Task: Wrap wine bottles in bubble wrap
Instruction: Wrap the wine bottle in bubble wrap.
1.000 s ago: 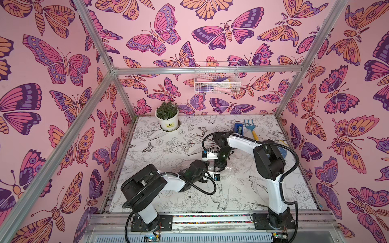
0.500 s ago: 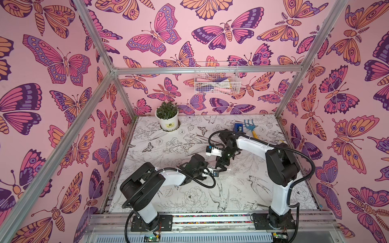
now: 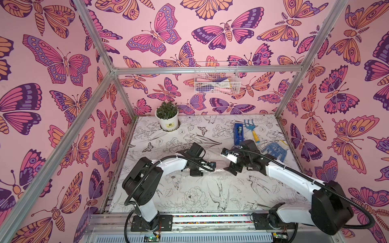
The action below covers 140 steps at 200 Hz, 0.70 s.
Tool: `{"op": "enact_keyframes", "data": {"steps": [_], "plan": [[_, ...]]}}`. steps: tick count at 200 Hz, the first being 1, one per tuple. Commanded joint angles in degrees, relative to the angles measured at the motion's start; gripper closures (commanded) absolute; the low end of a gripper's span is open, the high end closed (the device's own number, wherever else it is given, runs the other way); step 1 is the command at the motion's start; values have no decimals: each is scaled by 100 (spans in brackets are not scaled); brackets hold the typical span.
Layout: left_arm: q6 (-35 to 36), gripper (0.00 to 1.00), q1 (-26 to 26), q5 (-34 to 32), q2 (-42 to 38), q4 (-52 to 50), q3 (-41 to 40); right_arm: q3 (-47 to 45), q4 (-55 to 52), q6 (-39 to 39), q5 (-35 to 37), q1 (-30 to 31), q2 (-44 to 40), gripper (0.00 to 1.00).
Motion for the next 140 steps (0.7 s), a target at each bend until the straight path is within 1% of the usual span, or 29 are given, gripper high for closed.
{"op": "enact_keyframes", "data": {"steps": [1, 7, 17, 27, 41, 59, 72, 110, 125, 140], "plan": [[-198, 56, 116, 441, 502, -2005, 275, -601, 896, -990, 500, 646, -274, 1], [-192, 56, 146, 510, 624, -2199, 414, -727, 1168, -1113, 559, 798, -276, 1], [-179, 55, 188, 616, 841, -2499, 648, -762, 1304, -1190, 569, 990, -201, 1], [-179, 56, 207, 604, 1045, -2689, 853, -733, 1438, -1252, 580, 1137, -35, 1], [-142, 56, 228, 587, 1272, -2924, 1086, -740, 1767, -1571, 720, 1335, 270, 1], [-92, 55, 316, 719, 1550, -3264, 1414, -652, 2195, -1892, 811, 1403, 705, 1], [-61, 55, 404, 881, 1776, -3465, 1651, -518, 2384, -1974, 914, 1402, 986, 1], [55, 56, 448, 972, 2127, -3716, 2043, -51, 2381, -2278, 1188, 1401, 1699, 1], [109, 55, 469, 1006, 2215, -3784, 2166, 190, 2115, -2395, 1247, 1376, 2089, 1], [159, 53, 509, 1014, 2267, -3855, 2279, 450, 1695, -2355, 1228, 1340, 2348, 1]]}}
